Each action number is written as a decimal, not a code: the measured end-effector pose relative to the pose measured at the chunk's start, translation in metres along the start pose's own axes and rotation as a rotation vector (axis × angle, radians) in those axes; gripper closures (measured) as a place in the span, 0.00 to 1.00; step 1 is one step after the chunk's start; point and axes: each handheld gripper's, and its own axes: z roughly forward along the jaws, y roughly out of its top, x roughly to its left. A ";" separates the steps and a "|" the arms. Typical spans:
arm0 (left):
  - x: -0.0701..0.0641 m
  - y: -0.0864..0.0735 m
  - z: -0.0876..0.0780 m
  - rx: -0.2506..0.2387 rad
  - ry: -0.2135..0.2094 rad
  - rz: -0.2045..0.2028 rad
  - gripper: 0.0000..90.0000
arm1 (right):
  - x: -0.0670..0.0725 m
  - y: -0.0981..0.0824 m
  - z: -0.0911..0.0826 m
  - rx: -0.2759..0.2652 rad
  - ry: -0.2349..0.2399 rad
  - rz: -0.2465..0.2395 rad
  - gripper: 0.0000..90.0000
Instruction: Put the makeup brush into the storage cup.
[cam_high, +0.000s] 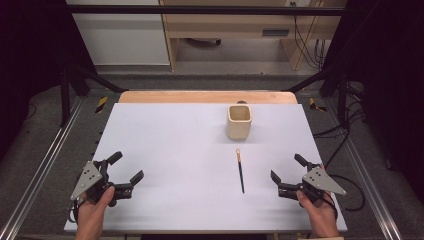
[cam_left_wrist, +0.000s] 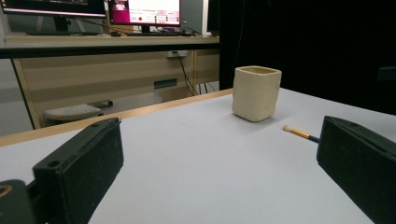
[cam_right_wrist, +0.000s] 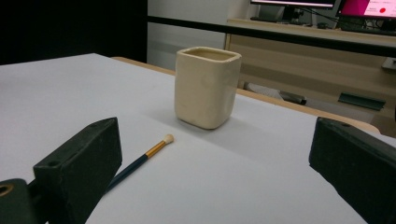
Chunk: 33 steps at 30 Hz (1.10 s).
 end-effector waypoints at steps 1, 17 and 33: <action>0.000 0.000 0.000 0.000 0.000 0.000 0.00 | 0.000 -0.001 0.001 0.012 -0.005 0.001 0.03; -0.001 -0.002 -0.004 0.014 0.026 -0.025 0.00 | 0.014 0.020 0.011 0.098 -0.033 -0.027 0.04; 0.002 0.005 -0.019 0.018 0.084 -0.020 0.01 | 0.077 0.072 0.085 0.559 0.004 -0.039 0.16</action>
